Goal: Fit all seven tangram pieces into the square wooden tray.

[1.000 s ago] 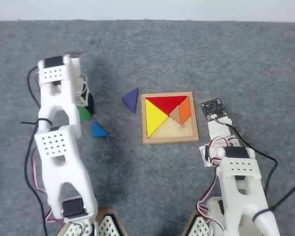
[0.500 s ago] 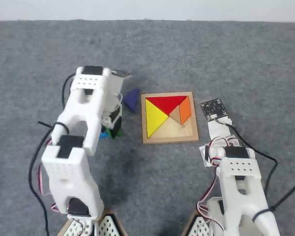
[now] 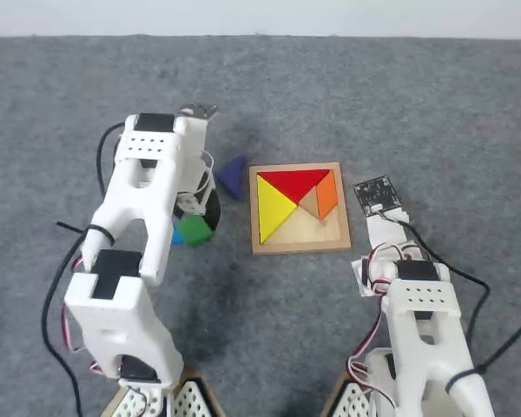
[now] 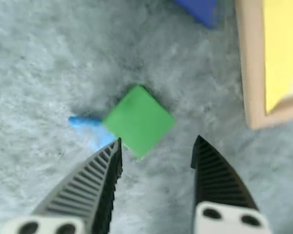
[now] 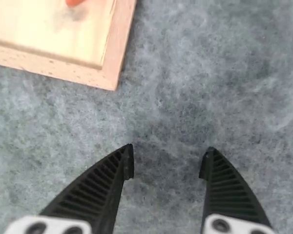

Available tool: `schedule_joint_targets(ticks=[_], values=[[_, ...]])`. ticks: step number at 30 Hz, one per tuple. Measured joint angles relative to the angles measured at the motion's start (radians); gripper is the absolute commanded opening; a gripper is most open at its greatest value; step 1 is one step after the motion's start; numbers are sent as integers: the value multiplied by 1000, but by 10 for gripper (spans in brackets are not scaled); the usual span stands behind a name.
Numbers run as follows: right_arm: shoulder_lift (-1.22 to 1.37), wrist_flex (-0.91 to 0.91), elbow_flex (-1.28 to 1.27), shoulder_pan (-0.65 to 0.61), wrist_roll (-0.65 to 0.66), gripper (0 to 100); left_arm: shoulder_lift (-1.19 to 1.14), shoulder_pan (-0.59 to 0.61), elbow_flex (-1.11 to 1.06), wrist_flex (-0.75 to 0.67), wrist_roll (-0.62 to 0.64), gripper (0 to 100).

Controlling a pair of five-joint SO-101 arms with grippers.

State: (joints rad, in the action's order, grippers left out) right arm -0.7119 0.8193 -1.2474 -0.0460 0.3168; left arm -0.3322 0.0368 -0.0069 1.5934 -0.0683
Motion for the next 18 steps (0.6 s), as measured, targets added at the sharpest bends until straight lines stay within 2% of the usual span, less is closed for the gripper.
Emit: schedule_joint_targets(ticks=[7,18], values=[[0,0,0,0,0,227,-91,2,-26,-44,115,227],[0,0,0,0,0,227,-161,-20,-6,-46,91,225]])
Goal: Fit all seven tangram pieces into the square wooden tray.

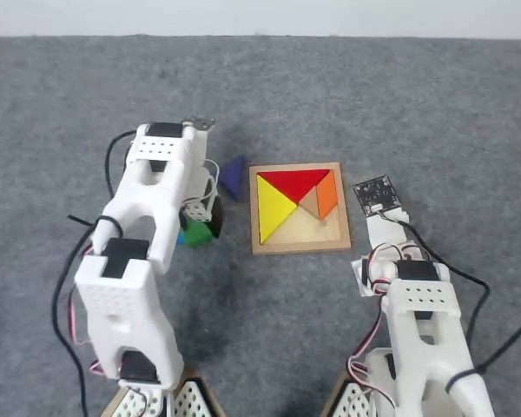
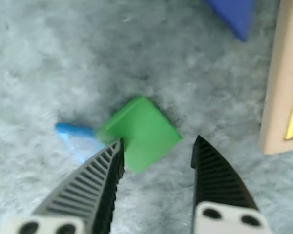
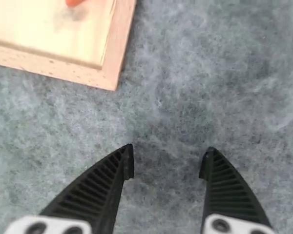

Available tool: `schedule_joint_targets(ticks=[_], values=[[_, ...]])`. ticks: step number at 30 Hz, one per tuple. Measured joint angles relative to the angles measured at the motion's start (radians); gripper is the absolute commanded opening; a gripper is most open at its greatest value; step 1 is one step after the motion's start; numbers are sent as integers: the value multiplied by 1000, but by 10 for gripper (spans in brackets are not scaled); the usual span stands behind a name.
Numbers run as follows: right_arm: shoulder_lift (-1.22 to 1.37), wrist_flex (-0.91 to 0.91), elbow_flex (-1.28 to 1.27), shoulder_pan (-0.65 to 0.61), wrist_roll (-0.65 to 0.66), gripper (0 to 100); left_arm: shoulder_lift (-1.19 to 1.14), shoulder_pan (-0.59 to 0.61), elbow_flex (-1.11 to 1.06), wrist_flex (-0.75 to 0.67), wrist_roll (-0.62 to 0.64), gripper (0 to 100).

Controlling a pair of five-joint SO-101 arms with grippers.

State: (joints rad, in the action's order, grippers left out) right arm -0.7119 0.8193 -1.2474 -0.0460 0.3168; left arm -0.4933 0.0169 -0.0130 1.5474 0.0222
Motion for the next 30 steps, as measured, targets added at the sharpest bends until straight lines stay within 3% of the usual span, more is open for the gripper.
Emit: schedule_joint_targets(ticks=[6,16,26,30], values=[[0,0,0,0,0,227,-29,-127,17,6,-64,225],[0,0,0,0,0,227,43,-86,83,121,-126,224],[0,-3,0,0,0,227,109,-55,104,132,-540,224],[0,-18,0,0,0,227,21,-38,170,132,-640,224]])
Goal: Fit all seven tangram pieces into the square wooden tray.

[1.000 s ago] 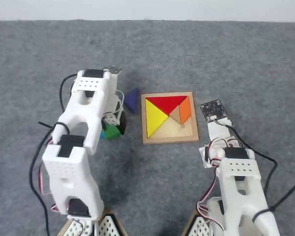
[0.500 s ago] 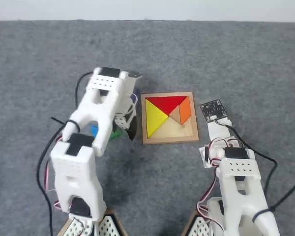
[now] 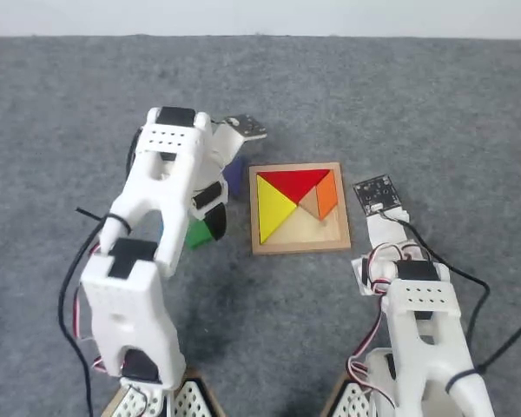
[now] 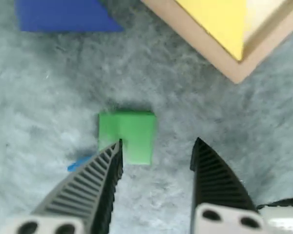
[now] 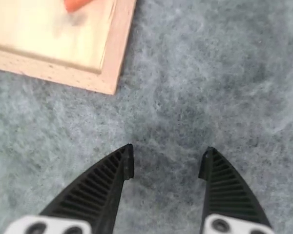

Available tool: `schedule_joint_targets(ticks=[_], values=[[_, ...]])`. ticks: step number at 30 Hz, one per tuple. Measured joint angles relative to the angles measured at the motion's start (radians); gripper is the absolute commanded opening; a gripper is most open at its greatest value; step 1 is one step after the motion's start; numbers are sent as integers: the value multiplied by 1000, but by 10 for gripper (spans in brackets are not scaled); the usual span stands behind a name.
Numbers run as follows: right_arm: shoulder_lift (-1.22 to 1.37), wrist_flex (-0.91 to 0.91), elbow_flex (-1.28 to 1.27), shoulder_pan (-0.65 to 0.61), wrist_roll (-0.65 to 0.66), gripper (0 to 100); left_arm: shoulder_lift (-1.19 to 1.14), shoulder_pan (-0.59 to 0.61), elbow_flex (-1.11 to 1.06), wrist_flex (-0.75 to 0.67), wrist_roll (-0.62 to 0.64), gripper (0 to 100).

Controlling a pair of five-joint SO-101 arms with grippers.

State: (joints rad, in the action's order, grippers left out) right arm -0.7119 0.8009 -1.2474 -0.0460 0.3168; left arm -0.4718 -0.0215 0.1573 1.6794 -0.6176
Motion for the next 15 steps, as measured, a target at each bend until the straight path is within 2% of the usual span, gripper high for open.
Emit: schedule_joint_targets(ticks=[10,15], values=[[0,0,0,0,0,227,-91,87,29,0,-55,224],[0,0,0,0,0,227,74,130,-9,9,-55,224]])
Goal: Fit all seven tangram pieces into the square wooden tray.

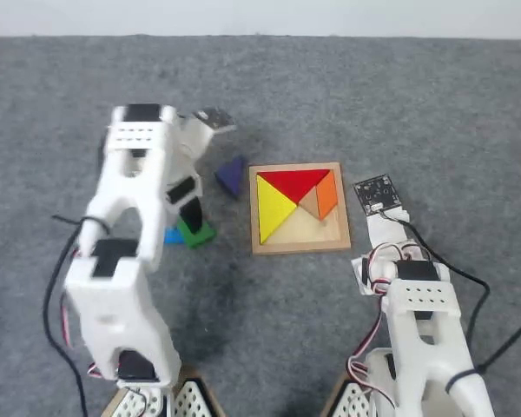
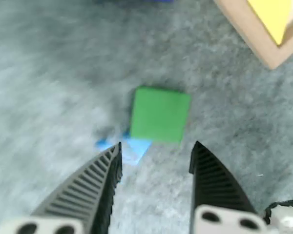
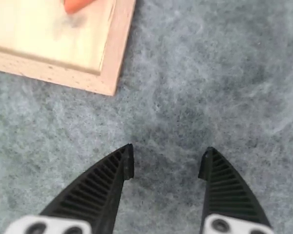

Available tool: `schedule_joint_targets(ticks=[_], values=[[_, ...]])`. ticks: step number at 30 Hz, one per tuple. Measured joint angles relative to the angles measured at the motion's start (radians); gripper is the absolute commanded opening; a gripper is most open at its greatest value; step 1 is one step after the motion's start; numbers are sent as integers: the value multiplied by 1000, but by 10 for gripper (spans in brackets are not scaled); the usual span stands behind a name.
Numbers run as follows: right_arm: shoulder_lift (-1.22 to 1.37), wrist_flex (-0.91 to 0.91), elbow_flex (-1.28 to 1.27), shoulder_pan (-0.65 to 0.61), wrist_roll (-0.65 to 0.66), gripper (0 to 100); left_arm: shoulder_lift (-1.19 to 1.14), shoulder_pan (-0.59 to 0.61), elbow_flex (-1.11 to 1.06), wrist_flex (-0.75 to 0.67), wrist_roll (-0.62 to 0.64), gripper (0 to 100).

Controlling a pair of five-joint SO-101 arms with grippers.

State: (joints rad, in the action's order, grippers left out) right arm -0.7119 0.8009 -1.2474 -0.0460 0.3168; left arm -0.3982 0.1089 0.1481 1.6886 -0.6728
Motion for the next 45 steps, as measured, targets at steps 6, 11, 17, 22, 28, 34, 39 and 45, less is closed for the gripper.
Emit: schedule_joint_targets(ticks=[6,11,17,22,28,34,39,45], values=[[0,0,0,0,0,227,494,34,-287,-48,0,226],[0,0,0,0,0,227,861,68,-674,-295,-60,230],[0,0,0,0,0,227,779,-9,-744,-299,-84,280],[0,0,0,0,0,227,434,-14,-525,-258,-51,260],[0,0,0,0,0,227,64,-14,-232,-204,-49,258],[0,-11,0,0,0,227,-61,-18,-173,-187,-49,258],[0,-17,0,0,0,227,-126,-20,-167,-187,-43,255],[0,-18,0,0,0,227,-157,-48,-158,-187,12,177]])
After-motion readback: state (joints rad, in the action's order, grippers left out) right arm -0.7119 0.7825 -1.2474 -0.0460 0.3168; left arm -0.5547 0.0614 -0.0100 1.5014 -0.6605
